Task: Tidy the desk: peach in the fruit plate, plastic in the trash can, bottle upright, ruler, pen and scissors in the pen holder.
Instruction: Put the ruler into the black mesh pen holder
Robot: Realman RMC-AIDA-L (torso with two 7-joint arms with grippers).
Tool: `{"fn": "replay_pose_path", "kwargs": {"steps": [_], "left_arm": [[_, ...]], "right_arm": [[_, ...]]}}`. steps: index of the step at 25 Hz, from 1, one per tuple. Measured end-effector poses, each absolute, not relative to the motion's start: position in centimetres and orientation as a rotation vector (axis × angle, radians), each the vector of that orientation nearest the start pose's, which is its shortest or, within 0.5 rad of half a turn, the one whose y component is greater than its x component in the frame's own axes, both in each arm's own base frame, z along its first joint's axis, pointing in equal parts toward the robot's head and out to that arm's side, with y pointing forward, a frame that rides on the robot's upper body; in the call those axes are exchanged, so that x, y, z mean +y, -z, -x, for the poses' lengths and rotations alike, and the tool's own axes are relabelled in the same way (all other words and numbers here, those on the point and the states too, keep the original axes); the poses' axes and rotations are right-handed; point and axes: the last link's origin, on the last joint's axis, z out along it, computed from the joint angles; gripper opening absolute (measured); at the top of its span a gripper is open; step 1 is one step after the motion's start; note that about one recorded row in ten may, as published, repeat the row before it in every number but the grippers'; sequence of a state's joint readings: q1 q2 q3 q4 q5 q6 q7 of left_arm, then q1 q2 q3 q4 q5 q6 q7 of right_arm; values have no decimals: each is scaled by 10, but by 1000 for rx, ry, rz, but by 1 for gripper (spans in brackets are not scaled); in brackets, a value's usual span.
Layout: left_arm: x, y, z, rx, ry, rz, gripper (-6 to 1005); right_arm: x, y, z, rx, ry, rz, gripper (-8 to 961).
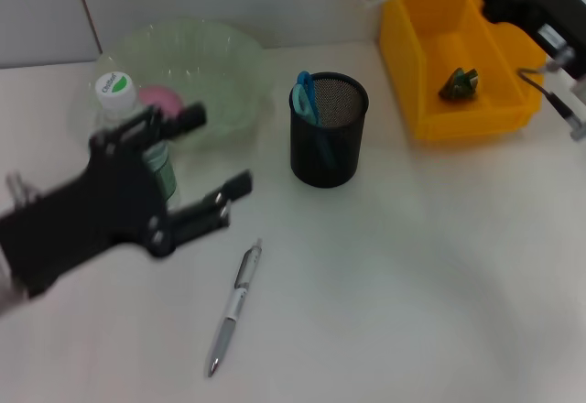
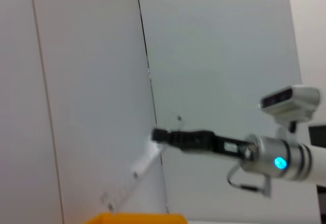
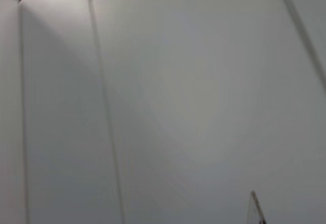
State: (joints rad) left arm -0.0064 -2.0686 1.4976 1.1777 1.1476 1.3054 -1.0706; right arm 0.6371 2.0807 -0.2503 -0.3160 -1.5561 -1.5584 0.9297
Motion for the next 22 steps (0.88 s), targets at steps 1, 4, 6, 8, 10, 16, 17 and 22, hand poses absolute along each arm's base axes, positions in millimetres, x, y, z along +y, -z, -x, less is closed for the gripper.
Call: {"fn": "replay_pose_path", "kwargs": {"steps": [1, 4, 6, 8, 10, 16, 17, 22], "left_arm": [[258, -1, 217, -105, 1015, 2457, 783], [251, 8, 240, -190, 1045, 2455, 783], [247, 12, 251, -254, 1052, 2456, 783], [243, 15, 256, -290, 1068, 2463, 782], [240, 16, 258, -303, 1079, 2465, 782], [242, 19, 264, -358, 1083, 2454, 782], [244, 19, 265, -368, 1084, 2450, 782], [251, 21, 267, -410, 1094, 2448, 782]], "right_arm": [[374, -43, -235, 366, -1292, 1982, 18], [382, -41, -222, 330, -1266, 2063, 19], [385, -36, -216, 313, -1234, 2120, 20], [387, -32, -213, 292, -1197, 2161, 20], [389, -28, -210, 277, -1154, 2196, 21], [396, -21, -209, 206, -1022, 2244, 22], [398, -19, -207, 182, -1003, 2245, 23], [404, -12, -201, 135, -978, 2230, 24]]}}
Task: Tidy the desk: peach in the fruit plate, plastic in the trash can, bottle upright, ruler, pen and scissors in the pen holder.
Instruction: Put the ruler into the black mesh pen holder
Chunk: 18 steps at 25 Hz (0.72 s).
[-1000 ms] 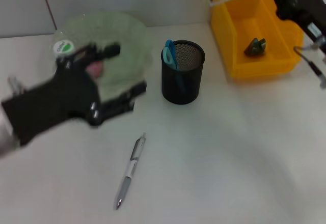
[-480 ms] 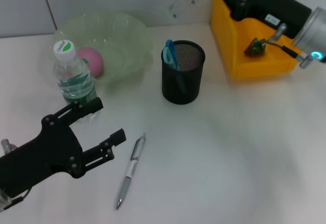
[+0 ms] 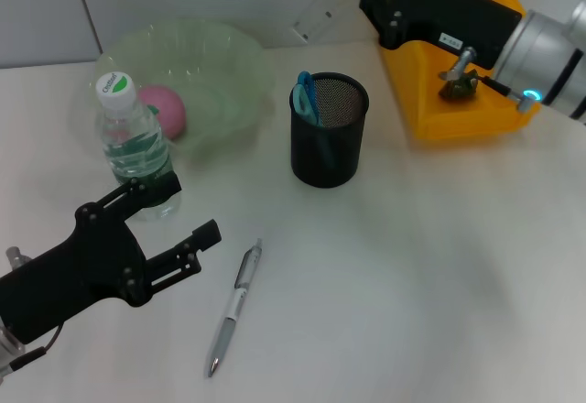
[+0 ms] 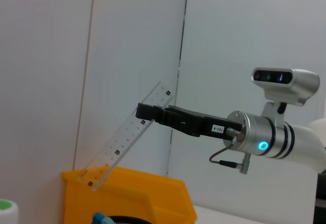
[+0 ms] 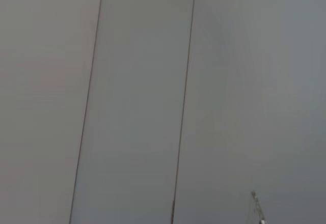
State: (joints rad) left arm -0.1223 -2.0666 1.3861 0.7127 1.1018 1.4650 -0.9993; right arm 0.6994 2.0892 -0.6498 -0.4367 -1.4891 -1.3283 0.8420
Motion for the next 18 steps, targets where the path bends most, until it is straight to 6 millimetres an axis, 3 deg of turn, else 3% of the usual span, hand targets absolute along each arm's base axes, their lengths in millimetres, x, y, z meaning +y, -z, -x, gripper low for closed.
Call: {"fn": "replay_pose_path", "kwargs": {"steps": [10, 18], "left_arm": [[252, 20, 268, -465, 1107, 2442, 782], [253, 19, 270, -469, 1099, 2440, 782]], "right_arm": [[404, 3, -208, 254, -934, 2269, 26], [402, -4, -214, 331, -974, 2238, 28]]}}
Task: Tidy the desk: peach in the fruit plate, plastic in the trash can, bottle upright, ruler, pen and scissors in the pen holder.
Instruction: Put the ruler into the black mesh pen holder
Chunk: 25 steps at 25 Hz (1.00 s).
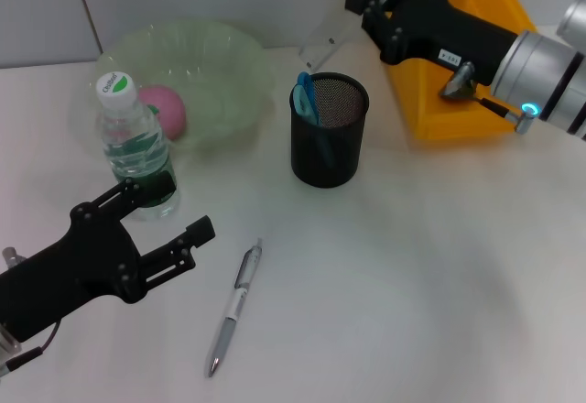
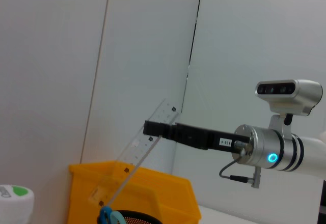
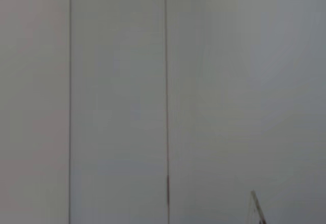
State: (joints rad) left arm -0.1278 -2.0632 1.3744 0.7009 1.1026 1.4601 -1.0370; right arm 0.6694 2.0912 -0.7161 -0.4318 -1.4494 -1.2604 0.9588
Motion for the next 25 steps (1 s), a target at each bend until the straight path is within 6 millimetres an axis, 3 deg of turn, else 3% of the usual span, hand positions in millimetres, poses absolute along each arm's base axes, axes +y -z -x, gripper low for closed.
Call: {"fn": "replay_pose_path", "kwargs": {"steps": [8, 16, 25], "left_arm": [[254, 20, 269, -469, 1096, 2446, 781], [254, 21, 269, -483, 1100, 2451, 781], [255, 21, 268, -485, 1101, 2453, 781]], "right_arm": [[400, -14, -214, 366, -1008, 2231, 30], [395, -13, -213, 391, -868, 2327, 32], [397, -12, -214, 405, -839, 2316, 35]]}}
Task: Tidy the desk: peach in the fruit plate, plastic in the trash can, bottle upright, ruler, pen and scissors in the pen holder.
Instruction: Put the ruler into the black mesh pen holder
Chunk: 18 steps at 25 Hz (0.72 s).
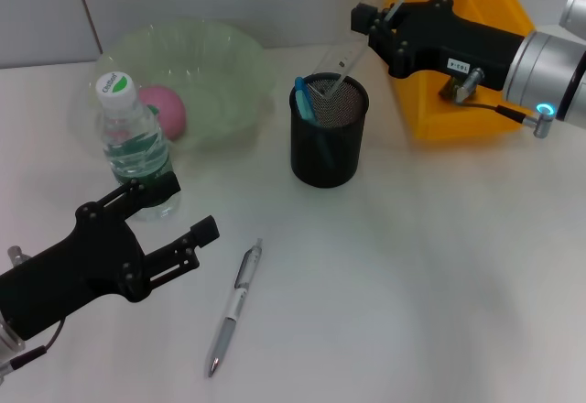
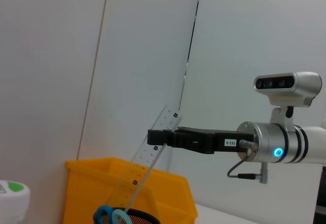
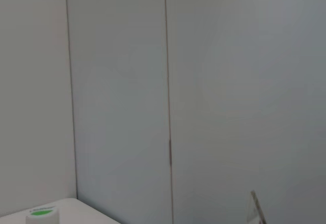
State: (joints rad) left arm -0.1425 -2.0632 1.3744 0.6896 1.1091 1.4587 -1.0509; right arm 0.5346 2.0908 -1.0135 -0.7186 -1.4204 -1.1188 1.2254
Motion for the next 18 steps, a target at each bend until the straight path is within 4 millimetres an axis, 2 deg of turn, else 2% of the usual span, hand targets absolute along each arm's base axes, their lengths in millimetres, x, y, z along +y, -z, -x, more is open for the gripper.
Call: {"fn": "replay_pose_path", "kwargs": {"steps": [18], "left_arm": [[256, 25, 267, -496, 1109, 2468, 781]], "right_arm": [[404, 3, -211, 435, -750, 2346, 39]]}}
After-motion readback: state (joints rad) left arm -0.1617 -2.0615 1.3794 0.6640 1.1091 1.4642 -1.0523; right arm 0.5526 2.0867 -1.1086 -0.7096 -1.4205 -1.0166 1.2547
